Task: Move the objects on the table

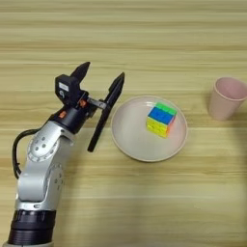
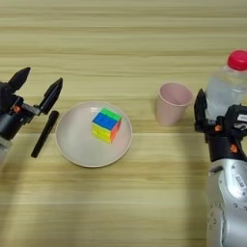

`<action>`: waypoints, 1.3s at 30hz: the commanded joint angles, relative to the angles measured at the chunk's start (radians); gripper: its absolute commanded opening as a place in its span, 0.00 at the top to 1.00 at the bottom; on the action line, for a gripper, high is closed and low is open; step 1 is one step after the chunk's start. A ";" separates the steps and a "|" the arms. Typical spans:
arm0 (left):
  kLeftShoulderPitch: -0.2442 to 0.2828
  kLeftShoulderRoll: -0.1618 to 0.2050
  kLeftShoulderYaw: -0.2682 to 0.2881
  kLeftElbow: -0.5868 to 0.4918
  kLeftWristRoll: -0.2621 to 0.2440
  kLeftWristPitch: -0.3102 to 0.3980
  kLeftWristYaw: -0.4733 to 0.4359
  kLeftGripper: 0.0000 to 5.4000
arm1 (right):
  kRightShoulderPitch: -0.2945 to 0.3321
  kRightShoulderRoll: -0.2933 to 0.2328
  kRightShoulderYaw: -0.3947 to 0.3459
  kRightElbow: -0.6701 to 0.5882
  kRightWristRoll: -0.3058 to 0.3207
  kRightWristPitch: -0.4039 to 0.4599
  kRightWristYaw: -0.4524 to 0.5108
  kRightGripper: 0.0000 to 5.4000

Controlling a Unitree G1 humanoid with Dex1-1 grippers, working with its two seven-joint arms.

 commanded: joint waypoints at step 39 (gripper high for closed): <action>-0.113 0.000 0.154 0.196 0.067 -0.111 0.162 0.00 | 0.066 0.055 0.223 0.276 -0.064 -0.241 0.084 0.41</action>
